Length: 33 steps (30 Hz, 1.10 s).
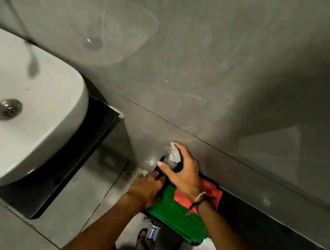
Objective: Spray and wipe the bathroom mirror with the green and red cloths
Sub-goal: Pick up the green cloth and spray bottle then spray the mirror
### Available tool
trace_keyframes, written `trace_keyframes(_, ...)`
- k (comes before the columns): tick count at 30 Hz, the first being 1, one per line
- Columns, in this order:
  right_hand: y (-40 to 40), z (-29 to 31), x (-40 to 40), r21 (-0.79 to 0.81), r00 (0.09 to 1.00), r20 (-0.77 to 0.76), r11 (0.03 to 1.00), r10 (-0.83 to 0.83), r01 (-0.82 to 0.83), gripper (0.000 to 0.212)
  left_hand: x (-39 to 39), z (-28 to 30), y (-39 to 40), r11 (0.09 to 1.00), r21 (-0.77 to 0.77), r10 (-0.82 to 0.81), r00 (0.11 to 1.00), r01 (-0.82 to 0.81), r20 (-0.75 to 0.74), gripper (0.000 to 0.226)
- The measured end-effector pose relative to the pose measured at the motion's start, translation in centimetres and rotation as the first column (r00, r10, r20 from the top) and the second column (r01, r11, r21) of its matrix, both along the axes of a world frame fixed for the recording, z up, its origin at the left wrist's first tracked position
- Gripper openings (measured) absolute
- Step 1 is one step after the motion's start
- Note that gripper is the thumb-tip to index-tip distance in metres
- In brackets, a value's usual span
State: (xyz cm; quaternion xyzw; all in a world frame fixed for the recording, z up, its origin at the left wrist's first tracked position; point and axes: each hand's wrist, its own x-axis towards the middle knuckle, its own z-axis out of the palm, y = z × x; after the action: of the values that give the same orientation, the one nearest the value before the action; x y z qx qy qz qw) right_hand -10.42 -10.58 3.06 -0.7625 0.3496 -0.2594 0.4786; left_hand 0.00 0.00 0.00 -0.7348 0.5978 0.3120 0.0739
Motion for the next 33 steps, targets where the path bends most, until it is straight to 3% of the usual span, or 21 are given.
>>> trace_keyframes(3, -0.5, -1.4, 1.7, -0.091, 0.999, -0.017, 0.995, 0.040, -0.041, 0.045, -0.6, -1.9, -0.8, 0.996, 0.063, -0.064, 0.994, 0.059, 0.085, 0.080)
trace_keyframes(6, -0.1, -2.1, 2.9, -0.187, 0.999, -0.028, 0.982, 0.028, -0.033, 0.036, -1.0, -3.1, -0.8, 0.998, 0.051, 0.016, 0.992, -0.022, 0.126, 0.079)
trace_keyframes(9, 0.1, -2.3, 3.5, -0.229, 0.999, -0.022, 0.973, 0.036, -0.040, 0.033, -1.2, -3.3, -0.4, 0.991, 0.039, 0.126, 0.988, -0.130, 0.093, 0.070)
trace_keyframes(11, 0.2, -1.3, 3.5, -0.220, 0.999, 0.007, 0.975, 0.031, -0.029, 0.034, -1.3, -3.1, 0.0, 0.969, 0.031, 0.246, 0.969, -0.246, -0.015, 0.063)
trace_keyframes(13, 0.3, 1.2, 3.1, -0.236, 0.997, 0.070, 0.972, 0.039, -0.021, 0.043, -1.2, -1.5, 0.8, 0.885, 0.018, 0.444, 0.834, -0.465, -0.327, 0.046)
trace_keyframes(15, 0.4, 4.5, 2.8, -0.245, 0.987, 0.148, 0.969, 0.054, -0.017, 0.058, -1.0, 0.3, 2.0, 0.757, 0.038, 0.510, 0.553, -0.653, -0.658, 0.029)
trace_keyframes(16, 0.5, 6.8, 2.9, -0.259, 0.977, 0.205, 0.966, 0.057, -0.002, 0.065, -0.3, 1.8, 2.5, 0.685, 0.027, 0.498, 0.441, -0.728, -0.747, 0.026)
trace_keyframes(20, 1.3, 15.7, 4.2, -0.269, 0.927, 0.373, 0.960, 0.025, 0.083, 0.078, 3.3, 11.2, 4.1, 0.490, -0.034, 0.385, 0.251, -0.871, -0.888, 0.031)
trace_keyframes(22, 1.9, 20.8, 5.7, -0.220, 0.894, 0.448, 0.971, 0.020, 0.088, 0.078, 6.0, 17.6, 4.5, 0.358, -0.085, 0.302, 0.201, -0.930, -0.932, 0.043)
trace_keyframes(26, 3.7, 30.5, 8.5, -0.123, 0.803, 0.594, 0.991, 0.037, 0.045, 0.078, 10.8, 31.2, 4.2, 0.150, -0.145, 0.063, 0.156, -0.978, -0.986, 0.037)
trace_keyframes(29, 4.7, 36.3, 10.1, -0.130, 0.755, 0.652, 0.991, 0.073, 0.016, 0.092, 13.1, 40.7, 3.5, 0.142, -0.233, -0.101, 0.220, -0.962, -0.970, 0.036)
trace_keyframes(33, 5.6, 42.7, 11.8, -0.281, 0.730, 0.659, 0.960, 0.182, 0.014, 0.096, 15.1, 50.6, 3.8, 0.128, -0.381, -0.166, 0.359, -0.916, -0.919, 0.032)
